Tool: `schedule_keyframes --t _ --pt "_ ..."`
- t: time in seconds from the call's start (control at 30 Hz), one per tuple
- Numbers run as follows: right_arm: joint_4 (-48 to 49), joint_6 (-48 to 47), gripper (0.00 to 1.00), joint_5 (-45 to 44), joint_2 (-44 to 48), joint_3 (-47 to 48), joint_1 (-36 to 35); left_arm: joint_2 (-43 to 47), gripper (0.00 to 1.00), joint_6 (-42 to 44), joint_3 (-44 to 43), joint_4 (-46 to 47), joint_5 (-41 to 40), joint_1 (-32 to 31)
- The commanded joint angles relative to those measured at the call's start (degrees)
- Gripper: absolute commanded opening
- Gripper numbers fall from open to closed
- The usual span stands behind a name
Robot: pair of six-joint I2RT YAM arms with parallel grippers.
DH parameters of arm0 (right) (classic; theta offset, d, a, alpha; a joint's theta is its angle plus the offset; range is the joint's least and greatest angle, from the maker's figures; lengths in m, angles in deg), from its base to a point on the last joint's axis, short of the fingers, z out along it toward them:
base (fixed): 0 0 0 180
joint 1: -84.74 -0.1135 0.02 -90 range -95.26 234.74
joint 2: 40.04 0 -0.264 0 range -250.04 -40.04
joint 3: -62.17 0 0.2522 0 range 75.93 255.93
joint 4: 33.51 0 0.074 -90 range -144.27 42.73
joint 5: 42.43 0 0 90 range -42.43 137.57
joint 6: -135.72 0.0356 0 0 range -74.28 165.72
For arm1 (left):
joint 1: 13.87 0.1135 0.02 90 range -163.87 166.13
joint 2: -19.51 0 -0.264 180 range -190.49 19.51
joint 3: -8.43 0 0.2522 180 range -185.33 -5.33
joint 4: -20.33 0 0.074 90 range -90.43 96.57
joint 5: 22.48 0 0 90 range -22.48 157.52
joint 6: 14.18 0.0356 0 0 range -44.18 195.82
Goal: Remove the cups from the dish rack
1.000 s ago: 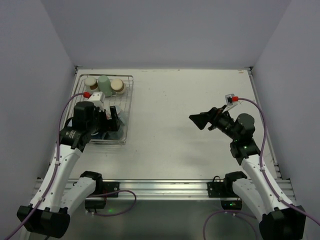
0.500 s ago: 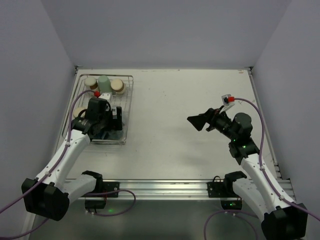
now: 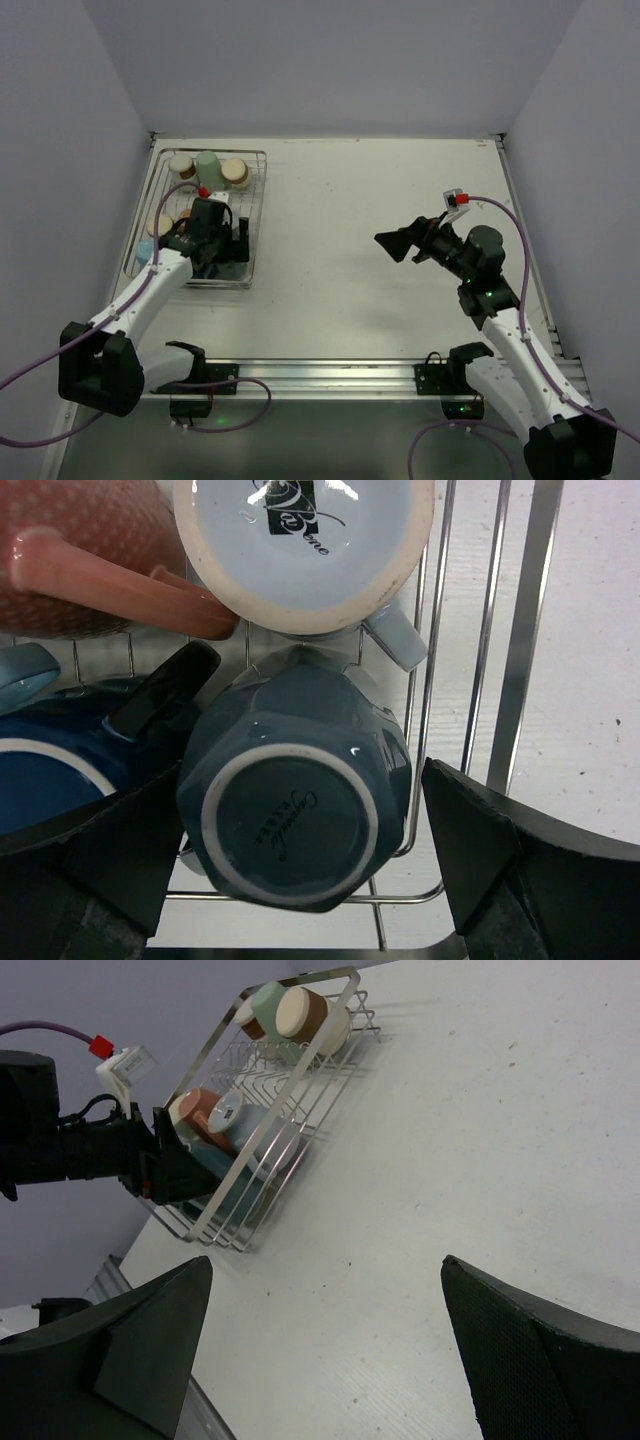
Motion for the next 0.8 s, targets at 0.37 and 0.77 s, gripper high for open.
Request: schedule_keyframes --t 0.37,0.77 --pt "0.18 -1.02 0.99 -1.53 -0.24 2.74 -0.9 2.83 0.58 0.12 1.69 5.72 -0.08 -0.22" --pt "0.09 -0.15 0.99 -0.56 -1.12 4.15 -3.44 13.99 0.2 -0.67 -4.64 5.9 0.54 -0.22"
